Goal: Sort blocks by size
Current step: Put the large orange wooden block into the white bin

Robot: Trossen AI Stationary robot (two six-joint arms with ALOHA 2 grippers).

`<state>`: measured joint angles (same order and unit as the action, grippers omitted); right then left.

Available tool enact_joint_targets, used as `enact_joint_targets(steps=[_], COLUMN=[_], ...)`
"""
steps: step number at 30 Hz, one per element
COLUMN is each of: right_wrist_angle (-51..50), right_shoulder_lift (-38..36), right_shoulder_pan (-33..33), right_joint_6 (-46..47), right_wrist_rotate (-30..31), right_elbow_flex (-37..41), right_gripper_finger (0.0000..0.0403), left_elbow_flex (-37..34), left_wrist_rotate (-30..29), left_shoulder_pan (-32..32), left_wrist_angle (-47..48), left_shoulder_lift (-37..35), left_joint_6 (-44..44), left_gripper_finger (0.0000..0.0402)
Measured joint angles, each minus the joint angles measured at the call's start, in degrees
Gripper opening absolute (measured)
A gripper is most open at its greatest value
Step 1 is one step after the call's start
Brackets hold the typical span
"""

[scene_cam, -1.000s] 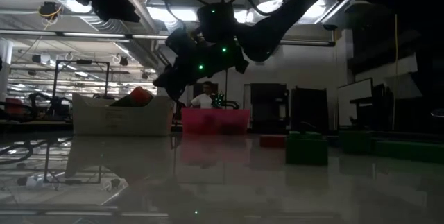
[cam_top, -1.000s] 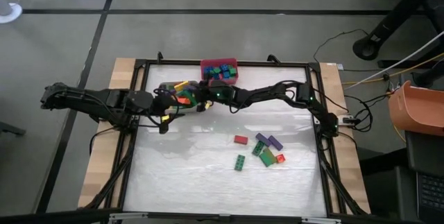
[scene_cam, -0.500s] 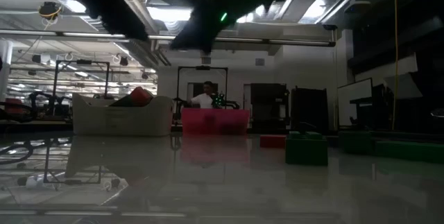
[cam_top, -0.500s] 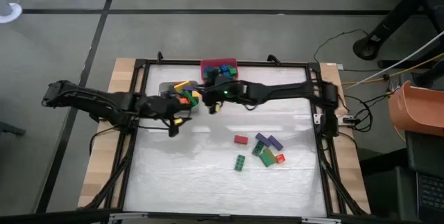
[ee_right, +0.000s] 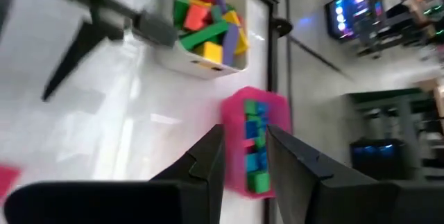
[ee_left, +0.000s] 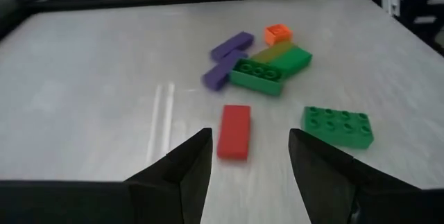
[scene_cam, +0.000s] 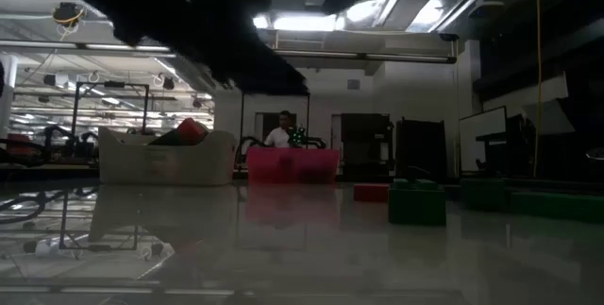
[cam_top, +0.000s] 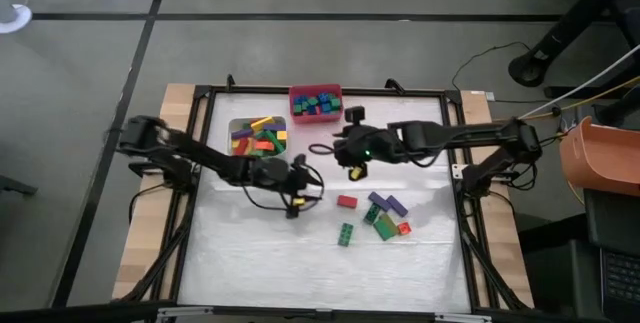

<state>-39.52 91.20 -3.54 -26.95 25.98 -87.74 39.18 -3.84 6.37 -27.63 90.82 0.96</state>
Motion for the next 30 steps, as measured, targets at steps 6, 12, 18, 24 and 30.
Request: enact_joint_targets(steps=[6, 12, 18, 24, 30], right_wrist_angle=[-7.4, -8.6, -9.1, -9.1, -9.6], right_shoulder_lift=[-0.6, -0.6, -0.1, -0.2, -0.1], right_shoulder_pan=[-2.6, -3.4, -3.3, -3.3, -3.3], right_joint_6=[5.7, 7.7, 7.7, 7.7, 7.7], right_wrist_rotate=[0.0, 0.0, -0.4, -1.1, -1.1], right_elbow_flex=[0.1, 1.1, 1.3, 1.3, 1.3], right_gripper_finger=[0.0104, 0.0104, 0.0104, 0.0104, 0.0104], left_elbow_flex=[3.6, 10.6, 15.8, 18.6, 18.9], left_wrist_rotate=[2.7, 3.1, 3.3, 8.4, 8.6], left_shoulder_pan=[0.0, -0.3, -1.9, -3.5, -4.1], left_wrist_angle=[-10.4, -11.0, -10.0, -5.4, -5.6], left_shoulder_lift=[12.9, 22.0, 27.6, 30.4, 32.3], left_joint_6=[2.6, 3.9, 3.3, 0.5, 0.8], left_gripper_finger=[0.0177, 0.0177, 0.0177, 0.0177, 0.0177])
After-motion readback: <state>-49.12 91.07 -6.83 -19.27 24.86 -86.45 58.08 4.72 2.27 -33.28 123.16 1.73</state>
